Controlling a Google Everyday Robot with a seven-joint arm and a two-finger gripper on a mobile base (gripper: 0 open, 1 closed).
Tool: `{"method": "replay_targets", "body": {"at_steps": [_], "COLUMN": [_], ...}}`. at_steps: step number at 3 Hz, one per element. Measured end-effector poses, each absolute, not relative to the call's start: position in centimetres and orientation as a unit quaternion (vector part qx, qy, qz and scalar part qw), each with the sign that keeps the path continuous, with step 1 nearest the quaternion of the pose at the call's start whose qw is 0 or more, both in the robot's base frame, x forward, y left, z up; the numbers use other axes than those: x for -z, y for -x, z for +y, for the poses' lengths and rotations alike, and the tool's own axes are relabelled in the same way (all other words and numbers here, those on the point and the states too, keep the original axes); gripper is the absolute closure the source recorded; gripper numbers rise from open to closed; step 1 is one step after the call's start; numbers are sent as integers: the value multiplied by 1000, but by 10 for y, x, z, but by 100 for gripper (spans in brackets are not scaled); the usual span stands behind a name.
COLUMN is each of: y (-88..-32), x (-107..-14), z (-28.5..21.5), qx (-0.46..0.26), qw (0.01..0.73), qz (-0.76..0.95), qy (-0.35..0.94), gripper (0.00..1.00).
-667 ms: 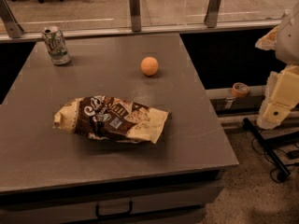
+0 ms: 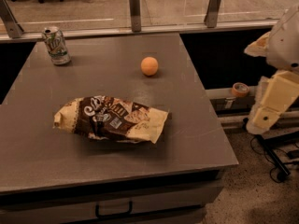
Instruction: Move brown chip bag near 7up can
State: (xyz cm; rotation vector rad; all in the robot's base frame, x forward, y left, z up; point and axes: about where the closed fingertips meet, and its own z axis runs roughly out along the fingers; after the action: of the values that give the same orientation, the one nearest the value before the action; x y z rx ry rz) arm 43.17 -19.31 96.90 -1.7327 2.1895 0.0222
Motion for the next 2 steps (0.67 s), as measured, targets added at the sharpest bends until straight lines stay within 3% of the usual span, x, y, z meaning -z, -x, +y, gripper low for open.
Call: {"method": "replay_targets", "body": {"at_steps": [2], "y": [-404], "x": [-934], "z": [-90], "qx": [-120], "qw": [207], "qz": [734], "qy": [636], "gripper": [0]}}
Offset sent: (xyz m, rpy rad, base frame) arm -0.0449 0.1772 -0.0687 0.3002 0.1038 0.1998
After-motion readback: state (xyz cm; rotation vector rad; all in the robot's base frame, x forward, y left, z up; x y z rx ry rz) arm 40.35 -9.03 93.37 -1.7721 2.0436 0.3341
